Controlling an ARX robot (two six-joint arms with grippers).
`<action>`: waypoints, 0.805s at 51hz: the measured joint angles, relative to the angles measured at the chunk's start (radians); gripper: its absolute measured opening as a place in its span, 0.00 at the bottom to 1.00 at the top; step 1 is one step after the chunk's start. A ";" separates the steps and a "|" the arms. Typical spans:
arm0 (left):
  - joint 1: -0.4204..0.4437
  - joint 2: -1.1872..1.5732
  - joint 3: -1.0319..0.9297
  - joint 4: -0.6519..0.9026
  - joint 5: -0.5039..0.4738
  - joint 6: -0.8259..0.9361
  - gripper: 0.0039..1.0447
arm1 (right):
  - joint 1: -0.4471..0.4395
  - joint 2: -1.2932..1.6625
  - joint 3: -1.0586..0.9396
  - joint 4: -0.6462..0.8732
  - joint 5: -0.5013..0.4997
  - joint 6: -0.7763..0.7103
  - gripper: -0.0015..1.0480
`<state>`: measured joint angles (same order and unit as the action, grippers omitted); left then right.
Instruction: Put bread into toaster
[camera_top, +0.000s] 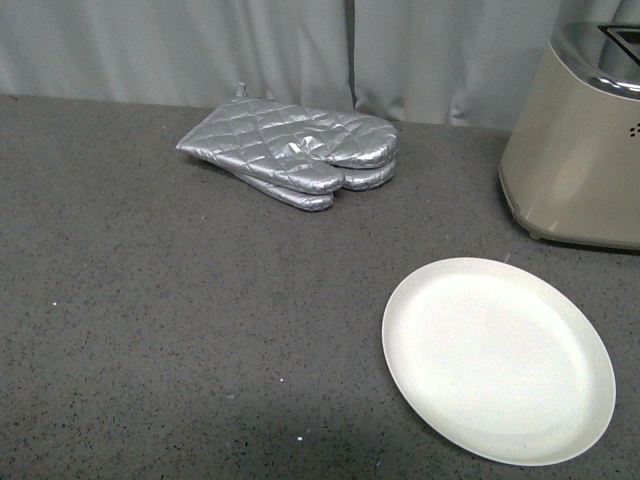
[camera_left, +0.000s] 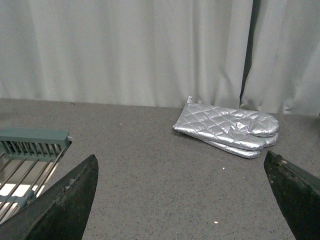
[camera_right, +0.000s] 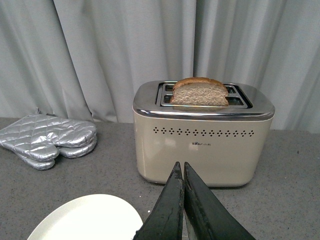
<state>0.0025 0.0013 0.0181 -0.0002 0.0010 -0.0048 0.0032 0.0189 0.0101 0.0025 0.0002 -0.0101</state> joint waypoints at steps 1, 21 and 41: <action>0.000 0.000 0.000 0.000 0.000 0.000 0.94 | 0.000 -0.005 -0.002 -0.001 0.000 0.000 0.01; 0.000 0.000 0.000 0.000 -0.001 0.000 0.94 | -0.001 -0.014 -0.005 -0.002 0.000 -0.001 0.03; 0.000 0.000 0.000 0.000 -0.001 0.000 0.94 | -0.001 -0.014 -0.005 -0.002 0.000 0.000 0.65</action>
<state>0.0025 0.0013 0.0181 -0.0002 0.0002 -0.0048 0.0025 0.0044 0.0055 0.0006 0.0006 -0.0101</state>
